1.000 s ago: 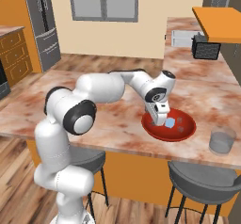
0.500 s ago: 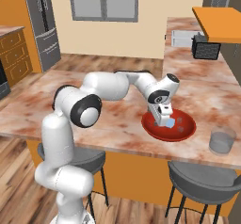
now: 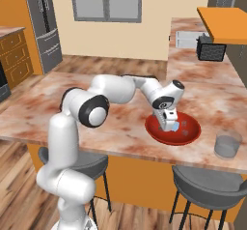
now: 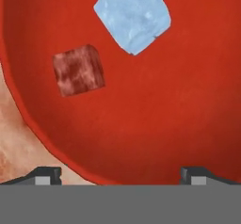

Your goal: There are four ice cubes in the ice bowl. Place two ice cubes in each glass of water.

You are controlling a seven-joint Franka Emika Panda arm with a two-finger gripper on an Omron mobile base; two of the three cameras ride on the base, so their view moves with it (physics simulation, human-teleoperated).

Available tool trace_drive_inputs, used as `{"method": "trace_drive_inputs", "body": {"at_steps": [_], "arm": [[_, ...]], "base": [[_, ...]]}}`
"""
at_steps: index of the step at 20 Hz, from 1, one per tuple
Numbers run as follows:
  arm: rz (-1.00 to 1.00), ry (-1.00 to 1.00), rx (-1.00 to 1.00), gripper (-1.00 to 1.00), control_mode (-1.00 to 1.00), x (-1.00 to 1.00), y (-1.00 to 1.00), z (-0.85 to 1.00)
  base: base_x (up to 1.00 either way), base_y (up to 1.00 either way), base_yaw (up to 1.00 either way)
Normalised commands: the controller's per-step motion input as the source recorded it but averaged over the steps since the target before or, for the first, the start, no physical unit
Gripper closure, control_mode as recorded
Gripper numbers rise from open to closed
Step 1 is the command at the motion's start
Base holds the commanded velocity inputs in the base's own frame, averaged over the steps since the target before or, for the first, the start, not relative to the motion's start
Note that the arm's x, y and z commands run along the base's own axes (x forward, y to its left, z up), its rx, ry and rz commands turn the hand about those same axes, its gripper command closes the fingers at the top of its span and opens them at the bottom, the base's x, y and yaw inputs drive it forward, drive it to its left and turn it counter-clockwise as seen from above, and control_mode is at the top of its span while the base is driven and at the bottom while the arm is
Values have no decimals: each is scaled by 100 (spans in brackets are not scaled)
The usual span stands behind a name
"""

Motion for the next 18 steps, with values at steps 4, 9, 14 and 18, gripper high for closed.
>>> {"method": "trace_drive_inputs", "body": {"at_steps": [4, 9, 14, 18], "arm": [[0, -1, 0, -100, -100, 20, -11, -17], [0, -2, 0, -100, -100, 22, -7, -18], [0, -2, 0, -100, -100, 19, -10, -12], [0, -2, 0, -100, -100, 14, -20, -10]], "base": [[0, 0, 0], [0, 0, 0], [0, 0, 0], [0, 0, 0]]}}
